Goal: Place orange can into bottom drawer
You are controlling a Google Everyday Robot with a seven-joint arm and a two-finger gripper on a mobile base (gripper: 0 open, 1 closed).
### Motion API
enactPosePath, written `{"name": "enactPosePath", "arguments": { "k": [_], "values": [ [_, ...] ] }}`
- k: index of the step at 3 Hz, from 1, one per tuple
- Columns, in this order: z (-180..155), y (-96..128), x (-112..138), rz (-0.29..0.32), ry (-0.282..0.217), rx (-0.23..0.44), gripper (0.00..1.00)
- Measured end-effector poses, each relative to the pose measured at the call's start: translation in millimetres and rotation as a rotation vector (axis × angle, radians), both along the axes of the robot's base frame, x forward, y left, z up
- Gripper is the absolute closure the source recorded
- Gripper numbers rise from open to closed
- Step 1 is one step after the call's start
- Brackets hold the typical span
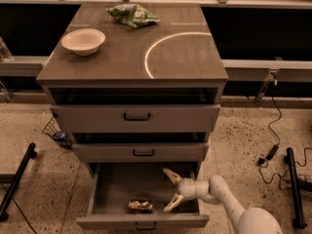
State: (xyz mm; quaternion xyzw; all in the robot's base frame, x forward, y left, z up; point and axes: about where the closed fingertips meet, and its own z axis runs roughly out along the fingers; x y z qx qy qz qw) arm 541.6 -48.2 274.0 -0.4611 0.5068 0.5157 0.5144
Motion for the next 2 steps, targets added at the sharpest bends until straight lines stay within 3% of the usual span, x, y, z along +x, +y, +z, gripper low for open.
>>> {"name": "enactPosePath", "arguments": {
  "k": [2],
  "values": [
    [46.0, -33.1, -14.3, -0.046, 0.006, -0.072, 0.00]
  ]
}}
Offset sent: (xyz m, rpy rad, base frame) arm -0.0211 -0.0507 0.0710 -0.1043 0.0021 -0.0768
